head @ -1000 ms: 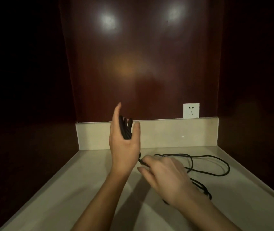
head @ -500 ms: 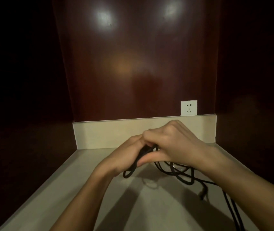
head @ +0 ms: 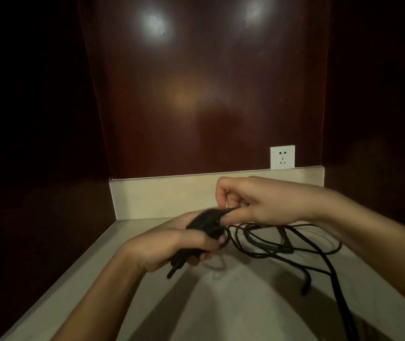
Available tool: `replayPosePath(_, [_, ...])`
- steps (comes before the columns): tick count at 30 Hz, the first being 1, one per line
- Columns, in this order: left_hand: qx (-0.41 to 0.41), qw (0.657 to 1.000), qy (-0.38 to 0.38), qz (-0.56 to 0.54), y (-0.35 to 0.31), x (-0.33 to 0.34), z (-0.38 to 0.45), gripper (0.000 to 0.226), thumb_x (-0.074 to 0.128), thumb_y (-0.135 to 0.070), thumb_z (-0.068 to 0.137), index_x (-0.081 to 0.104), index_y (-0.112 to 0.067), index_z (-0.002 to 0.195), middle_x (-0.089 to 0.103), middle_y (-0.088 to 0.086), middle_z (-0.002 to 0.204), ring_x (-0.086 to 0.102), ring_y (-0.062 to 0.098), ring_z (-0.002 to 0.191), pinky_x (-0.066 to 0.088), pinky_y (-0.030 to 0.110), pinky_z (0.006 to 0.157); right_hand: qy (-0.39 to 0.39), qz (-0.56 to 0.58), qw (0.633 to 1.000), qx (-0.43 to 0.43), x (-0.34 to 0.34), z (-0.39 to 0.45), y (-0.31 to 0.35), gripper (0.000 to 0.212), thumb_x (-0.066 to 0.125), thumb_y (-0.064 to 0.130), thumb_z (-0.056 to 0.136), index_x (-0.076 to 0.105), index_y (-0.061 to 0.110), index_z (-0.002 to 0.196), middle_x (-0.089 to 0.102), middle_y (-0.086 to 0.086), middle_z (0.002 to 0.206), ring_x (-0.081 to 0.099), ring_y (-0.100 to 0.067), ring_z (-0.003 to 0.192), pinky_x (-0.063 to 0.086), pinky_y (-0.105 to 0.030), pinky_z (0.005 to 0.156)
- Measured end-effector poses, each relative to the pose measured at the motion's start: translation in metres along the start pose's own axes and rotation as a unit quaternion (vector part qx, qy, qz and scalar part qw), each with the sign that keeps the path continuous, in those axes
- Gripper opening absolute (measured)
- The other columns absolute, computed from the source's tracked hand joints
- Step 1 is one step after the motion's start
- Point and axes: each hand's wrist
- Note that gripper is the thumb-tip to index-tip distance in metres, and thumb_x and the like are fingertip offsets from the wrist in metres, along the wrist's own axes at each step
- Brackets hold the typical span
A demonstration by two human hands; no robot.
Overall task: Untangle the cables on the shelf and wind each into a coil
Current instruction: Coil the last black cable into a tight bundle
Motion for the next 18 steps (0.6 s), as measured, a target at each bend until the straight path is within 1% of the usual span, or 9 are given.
replayPosePath(3, [0.036, 0.993, -0.038, -0.106, 0.003, 0.002, 0.008, 0.068, 0.063, -0.016, 0.065, 0.05, 0.003, 0.129, 0.062, 0.021, 0.101, 0.053, 0.02, 0.07, 0.04, 0.026, 0.056, -0.028, 0.043, 0.997, 0.049, -0.003, -0.001, -0.003, 0.013, 0.067, 0.018, 0.094, 0.057, 0.011, 0.098, 0.056, -0.009, 0.075, 0.053, -0.015, 0.059, 0.051, -0.029, 0.052])
replayPosePath(4, [0.044, 0.99, -0.047, -0.123, 0.004, 0.002, 0.012, 0.068, 0.062, -0.015, 0.065, 0.051, 0.005, 0.129, 0.064, 0.024, 0.104, 0.055, 0.022, 0.071, 0.042, 0.026, 0.055, -0.045, -0.037, 0.996, 0.061, -0.001, -0.001, -0.001, 0.014, 0.065, 0.022, 0.095, 0.056, 0.012, 0.099, 0.06, -0.008, 0.077, 0.056, -0.016, 0.062, 0.05, -0.033, 0.055])
replayPosePath(5, [0.055, 0.988, -0.052, -0.135, 0.006, 0.004, 0.015, 0.066, 0.062, -0.015, 0.063, 0.054, 0.006, 0.126, 0.065, 0.026, 0.106, 0.056, 0.024, 0.071, 0.044, 0.027, 0.055, -0.062, -0.184, 0.978, 0.071, 0.004, -0.001, 0.002, 0.014, 0.061, 0.025, 0.098, 0.053, 0.014, 0.102, 0.064, -0.006, 0.082, 0.06, -0.019, 0.069, 0.045, -0.034, 0.058])
replayPosePath(7, [0.072, 0.981, -0.063, -0.167, 0.007, 0.006, 0.018, 0.062, 0.063, -0.019, 0.059, 0.059, 0.006, 0.116, 0.066, 0.026, 0.104, 0.059, 0.028, 0.072, 0.046, 0.029, 0.054, -0.092, -0.462, 0.879, 0.067, 0.019, -0.003, 0.009, 0.014, 0.052, 0.024, 0.101, 0.046, 0.016, 0.111, 0.067, -0.005, 0.094, 0.064, -0.029, 0.085, 0.031, -0.034, 0.056])
replayPosePath(9, [0.081, 0.976, -0.081, -0.183, 0.007, 0.007, 0.017, 0.062, 0.062, -0.018, 0.058, 0.06, 0.009, 0.113, 0.067, 0.027, 0.105, 0.064, 0.032, 0.074, 0.051, 0.031, 0.057, -0.109, -0.513, 0.85, 0.057, 0.031, -0.004, 0.01, 0.016, 0.045, 0.023, 0.102, 0.042, 0.015, 0.115, 0.066, -0.005, 0.097, 0.064, -0.032, 0.089, 0.028, -0.034, 0.056])
replayPosePath(11, [0.108, 0.971, -0.117, -0.181, 0.006, 0.012, 0.017, 0.056, 0.055, -0.011, 0.061, 0.061, 0.011, 0.112, 0.068, 0.029, 0.103, 0.065, 0.033, 0.073, 0.053, 0.032, 0.059, -0.152, -0.44, 0.884, 0.04, 0.027, -0.005, 0.004, 0.016, 0.043, 0.033, 0.103, 0.047, 0.019, 0.111, 0.063, -0.003, 0.085, 0.064, -0.034, 0.085, 0.033, -0.035, 0.061])
replayPosePath(14, [0.164, 0.948, -0.182, -0.201, 0.002, 0.018, 0.024, 0.049, 0.048, -0.007, 0.064, 0.061, 0.01, 0.108, 0.065, 0.026, 0.09, 0.057, 0.028, 0.063, 0.046, 0.03, 0.053, -0.184, -0.152, 0.971, 0.009, 0.013, -0.005, -0.005, 0.014, 0.057, 0.025, 0.098, 0.054, 0.022, 0.084, 0.062, 0.001, 0.063, 0.066, -0.018, 0.064, 0.049, -0.035, 0.061])
replayPosePath(16, [0.168, 0.935, -0.212, -0.231, 0.0, 0.017, 0.025, 0.047, 0.047, -0.009, 0.064, 0.061, 0.01, 0.106, 0.064, 0.024, 0.087, 0.055, 0.025, 0.06, 0.043, 0.028, 0.05, -0.107, 0.028, 0.993, 0.034, 0.008, -0.009, -0.006, 0.009, 0.059, 0.015, 0.097, 0.057, 0.014, 0.089, 0.064, -0.006, 0.064, 0.062, -0.012, 0.059, 0.052, -0.033, 0.061])
replayPosePath(18, [0.16, 0.93, -0.223, -0.243, -0.003, 0.012, 0.024, 0.052, 0.047, -0.011, 0.066, 0.061, 0.009, 0.111, 0.065, 0.021, 0.088, 0.054, 0.023, 0.061, 0.044, 0.027, 0.051, -0.02, 0.179, 0.982, 0.054, 0.008, -0.015, -0.009, 0.01, 0.058, 0.008, 0.097, 0.053, 0.006, 0.105, 0.064, -0.01, 0.071, 0.061, -0.024, 0.066, 0.054, -0.038, 0.066])
Point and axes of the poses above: each hand's wrist, its own z-axis towards the middle knuckle, its own x-axis out of the palm, y = z × x
